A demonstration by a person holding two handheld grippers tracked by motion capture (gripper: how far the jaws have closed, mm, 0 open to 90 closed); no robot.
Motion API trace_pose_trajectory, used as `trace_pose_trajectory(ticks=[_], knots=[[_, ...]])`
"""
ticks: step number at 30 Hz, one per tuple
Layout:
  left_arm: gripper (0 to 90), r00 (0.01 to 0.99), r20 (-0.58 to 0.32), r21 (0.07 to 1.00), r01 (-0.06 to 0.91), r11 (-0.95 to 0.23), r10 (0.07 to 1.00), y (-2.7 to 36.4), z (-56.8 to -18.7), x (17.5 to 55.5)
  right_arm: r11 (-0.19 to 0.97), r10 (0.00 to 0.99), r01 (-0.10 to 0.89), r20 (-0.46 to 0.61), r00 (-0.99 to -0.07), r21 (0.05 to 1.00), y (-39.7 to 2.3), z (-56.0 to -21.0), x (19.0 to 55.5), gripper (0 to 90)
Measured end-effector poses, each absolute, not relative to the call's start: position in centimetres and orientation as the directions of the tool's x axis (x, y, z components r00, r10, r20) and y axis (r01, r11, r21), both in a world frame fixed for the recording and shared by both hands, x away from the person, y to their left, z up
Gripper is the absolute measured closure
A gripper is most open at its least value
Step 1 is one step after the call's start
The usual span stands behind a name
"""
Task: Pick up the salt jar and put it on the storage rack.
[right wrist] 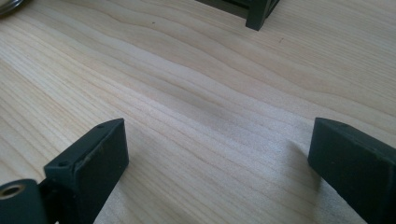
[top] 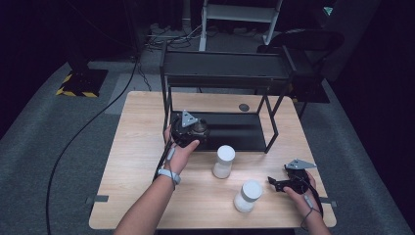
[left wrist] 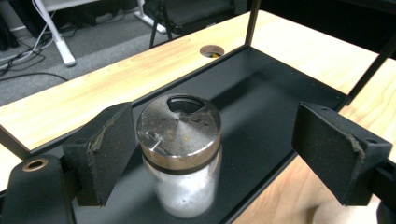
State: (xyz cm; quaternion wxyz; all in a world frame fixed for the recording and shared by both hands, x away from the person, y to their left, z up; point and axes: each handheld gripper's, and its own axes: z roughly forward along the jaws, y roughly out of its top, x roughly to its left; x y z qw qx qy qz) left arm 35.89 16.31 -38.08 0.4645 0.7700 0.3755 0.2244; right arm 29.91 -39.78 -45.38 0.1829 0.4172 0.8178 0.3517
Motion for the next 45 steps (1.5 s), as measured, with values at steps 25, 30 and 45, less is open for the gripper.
trace_pose_trajectory(ticks=[25,30,45], knots=[[11.2,0.648,-0.002,0.890,0.348,-0.294,0.761,20.2,-37.3,29.3,0.405,0.811,0.554,-0.005,-0.585,0.727,-39.8,-45.4,29.9,4.5],[10.7,0.652,-0.005,0.889,0.349,-0.295,0.758,20.6,-37.8,28.3,0.405,0.811,0.554,-0.005,-0.585,0.727,-39.8,-45.4,29.9,4.6],[10.4,0.657,0.030,0.873,0.349,-0.339,0.753,20.3,-39.8,25.8,0.405,0.811,0.555,-0.005,-0.586,0.727,-39.8,-45.4,29.9,4.6]])
